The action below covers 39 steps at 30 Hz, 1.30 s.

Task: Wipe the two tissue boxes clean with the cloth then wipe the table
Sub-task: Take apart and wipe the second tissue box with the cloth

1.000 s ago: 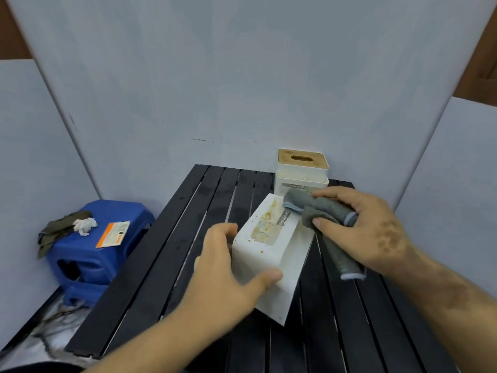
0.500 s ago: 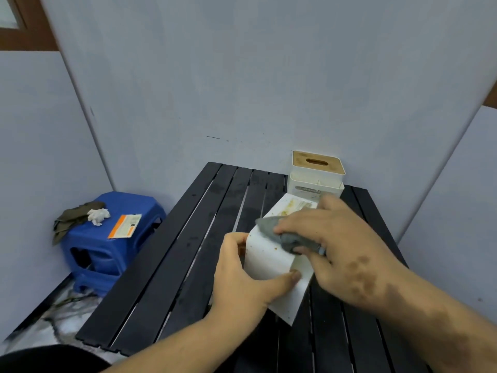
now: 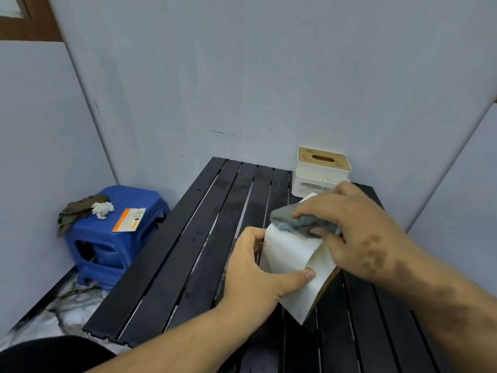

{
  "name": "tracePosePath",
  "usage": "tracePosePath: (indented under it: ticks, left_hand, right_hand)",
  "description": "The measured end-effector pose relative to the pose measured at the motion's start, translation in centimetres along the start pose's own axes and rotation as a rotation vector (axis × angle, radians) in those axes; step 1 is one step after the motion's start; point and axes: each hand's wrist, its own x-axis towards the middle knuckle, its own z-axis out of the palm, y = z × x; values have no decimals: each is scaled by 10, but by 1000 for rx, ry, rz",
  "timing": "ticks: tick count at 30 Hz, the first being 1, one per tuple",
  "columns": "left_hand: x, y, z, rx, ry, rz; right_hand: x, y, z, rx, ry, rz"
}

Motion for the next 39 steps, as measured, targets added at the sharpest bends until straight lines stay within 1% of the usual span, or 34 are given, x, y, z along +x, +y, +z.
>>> tracePosePath:
  ticks: [2, 3, 5, 7, 8, 10, 12, 13, 15, 17, 19, 20, 21, 24, 25, 26, 27, 29, 30, 31, 32, 34, 35, 36, 37, 39]
  left_hand:
    - [-1, 0, 0, -11, -20, -8]
    - [0, -1, -1, -12, -25, -6]
    - [0, -3, -2, -11, -28, 3]
    - [1, -4, -1, -12, -38, 0]
    - [1, -5, -1, -12, -37, -2]
    - [2, -6, -1, -16, -27, 2]
    - [1, -5, 0, -8, -24, 12]
    - [1, -5, 0, -4, -24, 17]
    - [0, -4, 0, -8, -27, 25]
    - [-1, -4, 2, -26, -40, 28]
    - [-2, -3, 3, -45, -49, 31]
    - [-2, -3, 3, -37, -47, 47]
    - [-2, -4, 3, -2, -37, 66]
    - [-4, -7, 4, 127, 0, 89]
    - [-5, -7, 4, 146, 4, 93]
    - [-4, -7, 5, 147, 7, 101]
    - [-3, -7, 6, 130, 8, 113]
    - [-3, -7, 5, 70, 7, 119]
    - [-2, -6, 4, 46, 1, 118]
    - [-2, -5, 4, 38, -9, 112]
    - [-2, -4, 3, 43, -17, 101]
    - [-3, -3, 3, 56, -15, 71]
    - [-4, -3, 3, 52, -16, 58]
    - [-3, -4, 3, 48, -16, 51]
    - [-3, -5, 3, 42, -16, 52]
    - [-3, -4, 3, 27, -24, 66]
  right_hand:
    - [-2, 6, -2, -69, 32, 9]
    - [-4, 2, -2, -101, 16, -39]
    - [-12, -10, -1, -96, -75, -177]
    - [-17, -12, -6, -37, -169, -255]
    - [-17, -6, -9, -14, -179, -264]
    - [-17, 15, -15, 13, -131, -221]
    - [-16, 30, -20, -6, -68, -160]
    - [-16, 30, -21, -39, -52, -161]
    - [-16, 13, -18, -117, -62, -228]
    - [-17, -13, -10, -165, -130, -327]
    - [-15, -21, -4, -170, -196, -387]
    - [-14, -15, -3, -148, -193, -377]
    - [-11, -2, -5, -117, -155, -336]
    - [-10, 38, -9, -79, 18, -143]
    - [-10, 37, -7, -72, 56, -108]
    - [-10, 29, -4, -81, 66, -118]
    - [-10, 15, 0, -92, 55, -162]
    - [-11, -15, 6, -101, -29, -267]
    - [-9, -18, 7, -95, -69, -279]
    - [-5, -12, 6, -72, -83, -245]
    - [-1, 2, 5, -37, -56, -183]
    - [5, 37, 3, 57, -4, 18]
    - [6, 46, 2, 75, 13, 93]
    - [6, 46, 2, 56, 25, 123]
    - [6, 36, 3, 30, 29, 107]
    - [3, 4, 6, 37, 3, -30]
